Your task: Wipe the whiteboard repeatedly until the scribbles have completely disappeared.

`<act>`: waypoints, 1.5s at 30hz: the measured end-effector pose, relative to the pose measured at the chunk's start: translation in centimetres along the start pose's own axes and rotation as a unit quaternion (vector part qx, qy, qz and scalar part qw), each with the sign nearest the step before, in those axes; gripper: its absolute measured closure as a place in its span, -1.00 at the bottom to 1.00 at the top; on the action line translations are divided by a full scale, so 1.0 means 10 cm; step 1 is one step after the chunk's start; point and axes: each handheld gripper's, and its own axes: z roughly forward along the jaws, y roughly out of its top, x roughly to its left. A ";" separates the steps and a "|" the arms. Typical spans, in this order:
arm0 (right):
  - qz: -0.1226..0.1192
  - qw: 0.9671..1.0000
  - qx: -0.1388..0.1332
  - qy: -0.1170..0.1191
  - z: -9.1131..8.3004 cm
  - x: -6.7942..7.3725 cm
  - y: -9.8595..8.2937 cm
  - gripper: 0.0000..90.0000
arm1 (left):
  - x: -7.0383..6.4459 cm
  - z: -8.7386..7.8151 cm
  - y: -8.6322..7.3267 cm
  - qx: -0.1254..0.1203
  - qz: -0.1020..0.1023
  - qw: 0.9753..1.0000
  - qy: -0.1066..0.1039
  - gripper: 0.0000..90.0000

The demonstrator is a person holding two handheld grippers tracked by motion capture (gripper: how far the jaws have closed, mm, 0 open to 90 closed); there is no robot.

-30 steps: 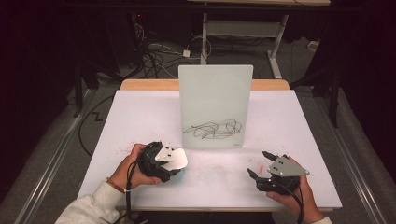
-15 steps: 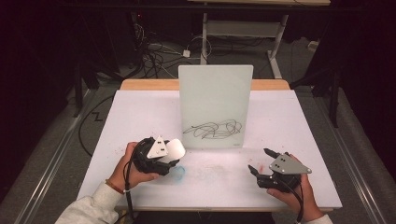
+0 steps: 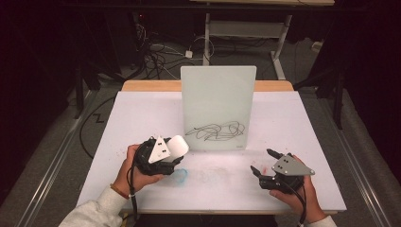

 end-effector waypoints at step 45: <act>-0.012 1.000 0.013 -0.009 0.00 0.03 -0.04 -0.48 | -0.22 0.81 0.33 0.005 0.094 0.982 0.166 -0.36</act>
